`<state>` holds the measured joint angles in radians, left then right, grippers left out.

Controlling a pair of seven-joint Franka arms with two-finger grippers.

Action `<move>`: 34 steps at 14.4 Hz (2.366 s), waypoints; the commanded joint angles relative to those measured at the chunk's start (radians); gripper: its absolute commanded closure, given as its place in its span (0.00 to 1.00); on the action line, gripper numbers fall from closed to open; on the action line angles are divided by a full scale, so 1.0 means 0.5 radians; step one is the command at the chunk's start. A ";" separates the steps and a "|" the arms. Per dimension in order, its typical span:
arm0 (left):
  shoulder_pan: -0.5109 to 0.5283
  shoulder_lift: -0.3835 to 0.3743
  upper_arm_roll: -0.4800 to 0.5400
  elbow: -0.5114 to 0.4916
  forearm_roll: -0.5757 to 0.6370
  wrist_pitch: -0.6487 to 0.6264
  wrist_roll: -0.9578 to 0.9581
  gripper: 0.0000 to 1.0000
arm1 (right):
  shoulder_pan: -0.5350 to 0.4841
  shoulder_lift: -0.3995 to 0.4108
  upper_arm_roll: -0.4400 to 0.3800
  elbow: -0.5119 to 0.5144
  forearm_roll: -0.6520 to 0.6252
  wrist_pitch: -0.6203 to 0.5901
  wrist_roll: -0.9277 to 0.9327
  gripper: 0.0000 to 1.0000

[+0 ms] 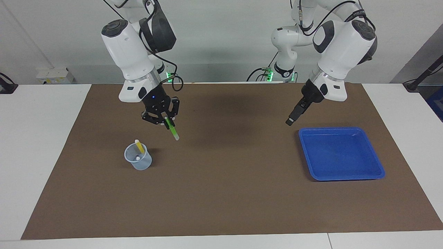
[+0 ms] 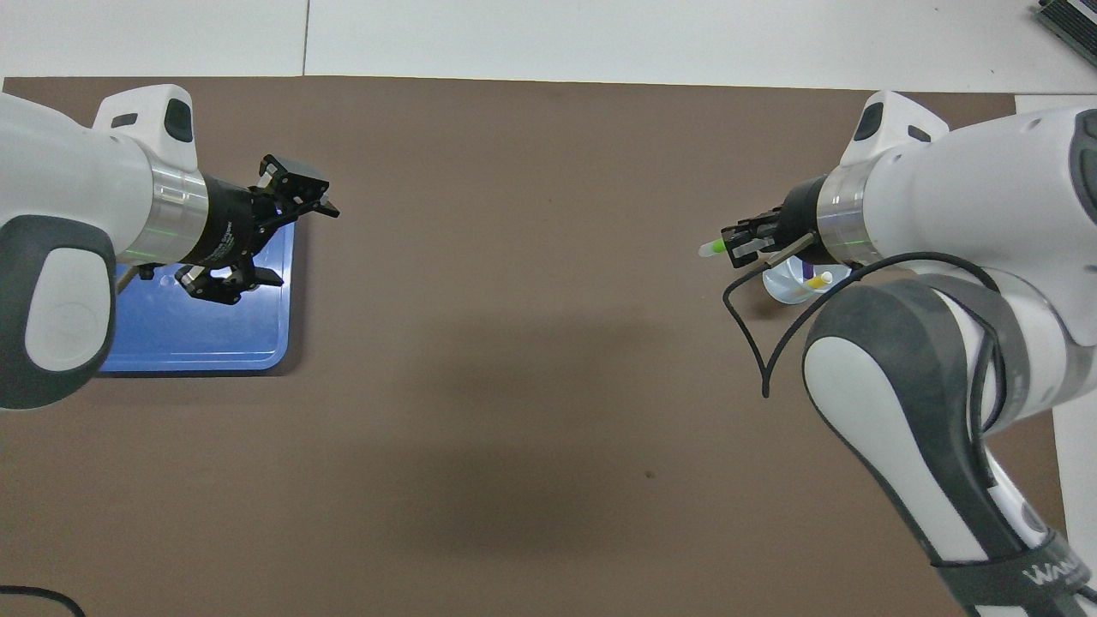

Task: Transfer and insert pens with both arms
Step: 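Insert the green pen into the white cup with the right gripper, then open the right gripper and draw it back from the cup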

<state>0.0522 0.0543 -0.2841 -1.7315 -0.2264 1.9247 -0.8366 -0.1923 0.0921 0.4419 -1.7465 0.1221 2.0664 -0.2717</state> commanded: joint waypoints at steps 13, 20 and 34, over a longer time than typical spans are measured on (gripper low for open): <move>0.077 -0.121 0.286 0.134 0.486 -0.363 1.403 0.00 | -0.413 -0.012 0.030 -0.323 -0.306 0.264 -0.736 1.00; 0.120 -0.164 0.277 0.156 0.517 -0.502 1.786 0.00 | -0.462 -0.022 0.033 -0.504 -0.306 0.435 -0.727 1.00; 0.120 -0.198 0.280 0.122 0.517 -0.499 1.781 0.00 | -0.386 -0.086 0.086 -0.352 -0.275 0.249 -0.467 0.00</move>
<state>0.1032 -0.0260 -0.1406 -1.6641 0.0120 1.6904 0.0484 -0.3971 0.0789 0.4614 -1.9558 -0.0138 2.2581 -0.5910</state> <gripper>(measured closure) 0.000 0.000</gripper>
